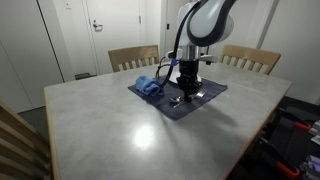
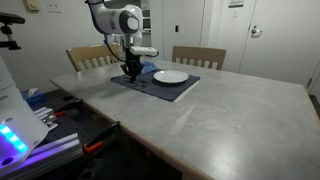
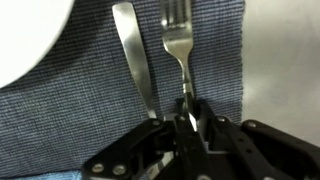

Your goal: Put the fork on the plate

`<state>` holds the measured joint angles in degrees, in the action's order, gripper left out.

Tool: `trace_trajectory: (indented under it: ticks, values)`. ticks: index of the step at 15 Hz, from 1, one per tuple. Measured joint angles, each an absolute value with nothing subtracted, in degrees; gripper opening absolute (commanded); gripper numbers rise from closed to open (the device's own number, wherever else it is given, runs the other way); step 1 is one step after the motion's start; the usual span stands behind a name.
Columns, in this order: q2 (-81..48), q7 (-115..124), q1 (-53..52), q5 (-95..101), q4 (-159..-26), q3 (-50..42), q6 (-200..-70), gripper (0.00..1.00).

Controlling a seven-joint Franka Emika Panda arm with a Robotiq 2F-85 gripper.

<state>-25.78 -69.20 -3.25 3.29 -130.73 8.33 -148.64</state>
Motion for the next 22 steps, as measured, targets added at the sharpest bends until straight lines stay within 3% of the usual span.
trace_trajectory:
  ticks: [22]
  values:
    - [-22.52,-72.07,-0.40,9.79,-130.89,7.60,-148.10,0.03]
